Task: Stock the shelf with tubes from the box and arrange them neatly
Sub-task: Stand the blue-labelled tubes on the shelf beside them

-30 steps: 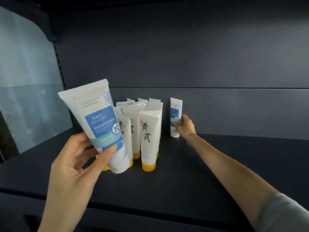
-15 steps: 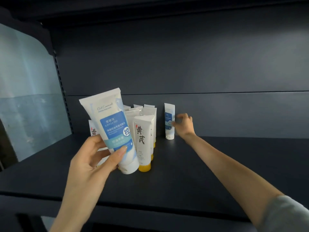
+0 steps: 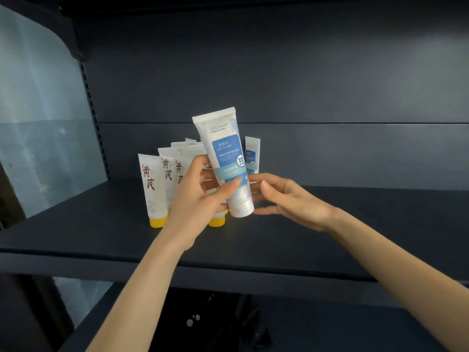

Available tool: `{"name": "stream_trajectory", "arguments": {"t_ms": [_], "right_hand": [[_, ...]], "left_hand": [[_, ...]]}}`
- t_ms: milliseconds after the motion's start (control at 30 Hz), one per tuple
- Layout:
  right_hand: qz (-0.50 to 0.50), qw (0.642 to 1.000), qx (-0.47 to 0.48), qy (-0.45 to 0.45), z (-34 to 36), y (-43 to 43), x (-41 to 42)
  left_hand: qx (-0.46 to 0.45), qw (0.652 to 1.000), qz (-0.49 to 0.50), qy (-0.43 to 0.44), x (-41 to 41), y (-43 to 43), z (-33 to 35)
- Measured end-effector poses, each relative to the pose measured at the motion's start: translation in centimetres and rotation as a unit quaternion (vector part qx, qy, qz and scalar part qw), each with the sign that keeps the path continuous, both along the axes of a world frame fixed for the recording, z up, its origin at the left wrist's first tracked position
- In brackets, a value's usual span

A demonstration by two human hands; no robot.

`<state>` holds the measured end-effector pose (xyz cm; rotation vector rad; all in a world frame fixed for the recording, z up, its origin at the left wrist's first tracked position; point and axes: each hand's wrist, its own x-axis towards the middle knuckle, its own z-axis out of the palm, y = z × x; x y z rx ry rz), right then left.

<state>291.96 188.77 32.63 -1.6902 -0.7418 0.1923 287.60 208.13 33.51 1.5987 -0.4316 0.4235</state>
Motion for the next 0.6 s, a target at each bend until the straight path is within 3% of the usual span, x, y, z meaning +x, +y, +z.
{"name": "stream_trajectory", "arguments": {"t_ms": [233,600], "right_hand": [[-0.076,0.995,0.020,-0.065,-0.6,0.6,-2.5],[-0.082,0.995,0.017,-0.058,-0.6,0.2,-2.3]], "left_hand": [[0.020,0.999,-0.028,-0.002,-0.2,-1.5,-0.7],[0.130,0.991,0.010,-0.005,-0.6,-2.0,-0.7]]}}
